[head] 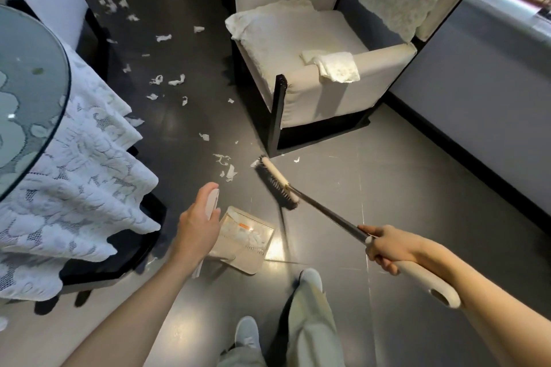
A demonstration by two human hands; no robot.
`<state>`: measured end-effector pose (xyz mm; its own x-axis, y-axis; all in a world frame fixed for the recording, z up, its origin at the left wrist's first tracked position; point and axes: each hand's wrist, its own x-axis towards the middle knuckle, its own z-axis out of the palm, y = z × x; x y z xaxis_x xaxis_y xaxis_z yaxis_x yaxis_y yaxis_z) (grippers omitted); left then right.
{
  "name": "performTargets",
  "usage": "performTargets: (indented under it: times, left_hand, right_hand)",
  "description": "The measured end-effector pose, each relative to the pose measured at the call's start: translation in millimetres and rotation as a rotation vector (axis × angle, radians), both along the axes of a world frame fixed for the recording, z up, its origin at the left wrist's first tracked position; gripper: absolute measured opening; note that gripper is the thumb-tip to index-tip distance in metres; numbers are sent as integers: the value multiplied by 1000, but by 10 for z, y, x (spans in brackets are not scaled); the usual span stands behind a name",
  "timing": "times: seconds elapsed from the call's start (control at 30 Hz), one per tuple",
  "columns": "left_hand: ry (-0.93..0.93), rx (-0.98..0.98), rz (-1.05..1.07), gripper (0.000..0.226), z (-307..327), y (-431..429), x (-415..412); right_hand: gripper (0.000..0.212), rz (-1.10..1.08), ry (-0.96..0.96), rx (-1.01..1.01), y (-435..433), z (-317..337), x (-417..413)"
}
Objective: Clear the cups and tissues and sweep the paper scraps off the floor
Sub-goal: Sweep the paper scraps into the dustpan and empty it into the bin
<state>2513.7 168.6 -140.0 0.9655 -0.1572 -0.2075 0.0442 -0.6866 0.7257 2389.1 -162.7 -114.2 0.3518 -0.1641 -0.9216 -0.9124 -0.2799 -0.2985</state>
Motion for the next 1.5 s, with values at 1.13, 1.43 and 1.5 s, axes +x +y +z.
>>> performTargets:
  times: [1.13,1.43,1.5]
  left_hand:
    - [-58,137,193,42,-156,-1091,-218]
    - [-97,44,308,41,46,-519,-286]
    - [-110,41,358,41,75,-401,-193]
  right_hand:
    - [64,545,171,48,-707,-69,634]
    - [69,318,9,103,-397,181,1242]
    - [65,325,-44,64,-274,140,1423]
